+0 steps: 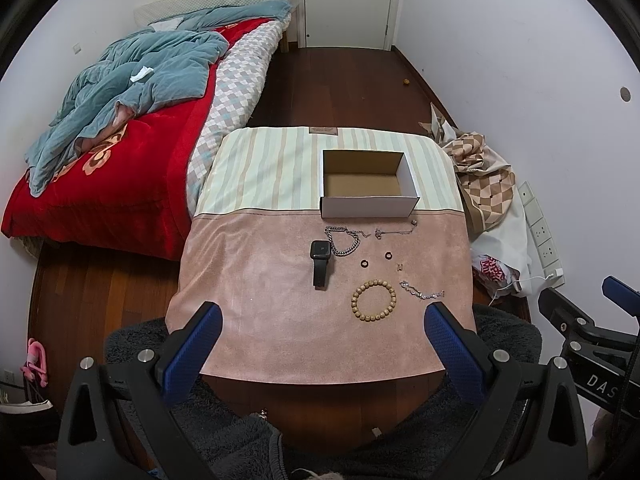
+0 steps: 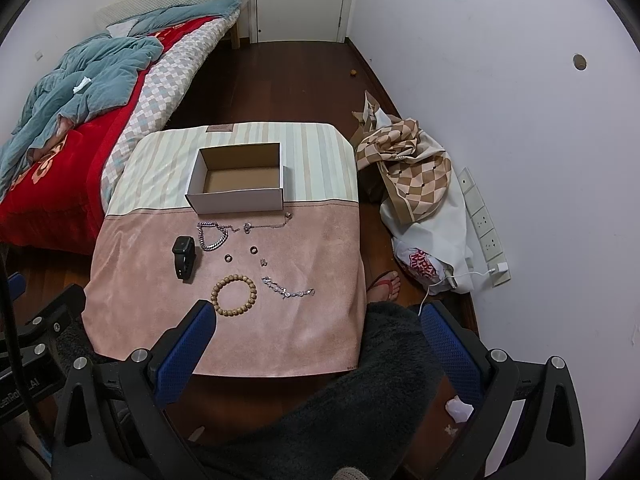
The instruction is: Organize jewelry
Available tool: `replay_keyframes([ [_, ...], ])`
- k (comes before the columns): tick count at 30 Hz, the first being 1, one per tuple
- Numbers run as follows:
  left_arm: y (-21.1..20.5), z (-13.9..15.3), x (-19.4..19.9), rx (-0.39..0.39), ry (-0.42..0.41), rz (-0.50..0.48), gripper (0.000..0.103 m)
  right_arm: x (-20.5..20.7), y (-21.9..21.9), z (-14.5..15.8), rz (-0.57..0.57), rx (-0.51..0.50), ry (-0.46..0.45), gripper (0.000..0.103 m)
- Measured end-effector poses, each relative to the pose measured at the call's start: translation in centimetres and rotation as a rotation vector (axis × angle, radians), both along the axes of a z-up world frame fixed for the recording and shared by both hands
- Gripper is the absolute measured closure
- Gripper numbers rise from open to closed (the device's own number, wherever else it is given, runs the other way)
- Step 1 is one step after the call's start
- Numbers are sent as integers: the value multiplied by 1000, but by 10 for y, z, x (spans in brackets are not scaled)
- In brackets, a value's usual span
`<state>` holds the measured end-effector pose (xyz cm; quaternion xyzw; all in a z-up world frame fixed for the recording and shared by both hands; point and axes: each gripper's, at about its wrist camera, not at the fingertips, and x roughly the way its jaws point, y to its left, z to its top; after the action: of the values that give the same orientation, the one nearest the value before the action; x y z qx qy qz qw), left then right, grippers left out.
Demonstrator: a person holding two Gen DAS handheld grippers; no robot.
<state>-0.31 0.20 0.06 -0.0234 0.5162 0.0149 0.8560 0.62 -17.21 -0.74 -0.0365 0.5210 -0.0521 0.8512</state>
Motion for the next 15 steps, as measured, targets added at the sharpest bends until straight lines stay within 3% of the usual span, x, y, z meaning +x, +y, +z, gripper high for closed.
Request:
replay_keyframes([
  [15,-2,2,1,2,-2,-1,0,-1,0,1,2,-1,-3,0],
])
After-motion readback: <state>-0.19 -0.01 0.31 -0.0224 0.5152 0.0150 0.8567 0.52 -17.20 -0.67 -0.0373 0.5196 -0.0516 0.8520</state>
